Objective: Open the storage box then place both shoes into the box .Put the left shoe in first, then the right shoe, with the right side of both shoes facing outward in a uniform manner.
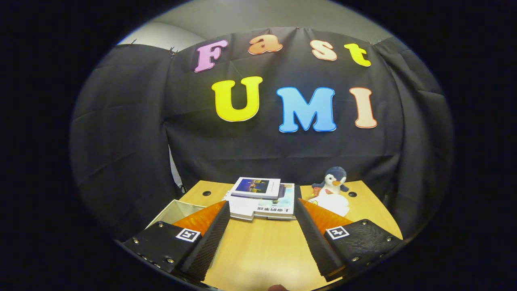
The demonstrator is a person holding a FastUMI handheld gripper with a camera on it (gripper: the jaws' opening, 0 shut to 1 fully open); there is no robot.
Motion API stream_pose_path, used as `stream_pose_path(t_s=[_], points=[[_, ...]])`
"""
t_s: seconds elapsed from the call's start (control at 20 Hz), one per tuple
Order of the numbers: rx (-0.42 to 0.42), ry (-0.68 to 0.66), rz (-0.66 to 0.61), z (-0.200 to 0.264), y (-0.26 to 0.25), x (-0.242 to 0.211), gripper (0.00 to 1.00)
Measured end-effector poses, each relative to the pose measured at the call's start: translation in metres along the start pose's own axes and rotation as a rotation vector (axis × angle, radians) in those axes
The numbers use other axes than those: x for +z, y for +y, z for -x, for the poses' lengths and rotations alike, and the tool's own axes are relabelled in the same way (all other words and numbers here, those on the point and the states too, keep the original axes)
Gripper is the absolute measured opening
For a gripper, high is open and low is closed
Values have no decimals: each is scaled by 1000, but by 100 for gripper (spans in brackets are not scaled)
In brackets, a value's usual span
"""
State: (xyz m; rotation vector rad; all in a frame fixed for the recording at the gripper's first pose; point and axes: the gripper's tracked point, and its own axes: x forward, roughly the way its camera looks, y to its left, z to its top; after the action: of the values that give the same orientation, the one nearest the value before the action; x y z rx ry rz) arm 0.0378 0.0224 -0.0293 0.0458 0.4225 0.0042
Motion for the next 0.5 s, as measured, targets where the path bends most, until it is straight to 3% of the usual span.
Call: stream_pose_path(t_s=[0.25, 0.5], points=[[-65, -91, 25, 26, -50, 13, 97], [-111, -136, -28, 41, -92, 14, 97]])
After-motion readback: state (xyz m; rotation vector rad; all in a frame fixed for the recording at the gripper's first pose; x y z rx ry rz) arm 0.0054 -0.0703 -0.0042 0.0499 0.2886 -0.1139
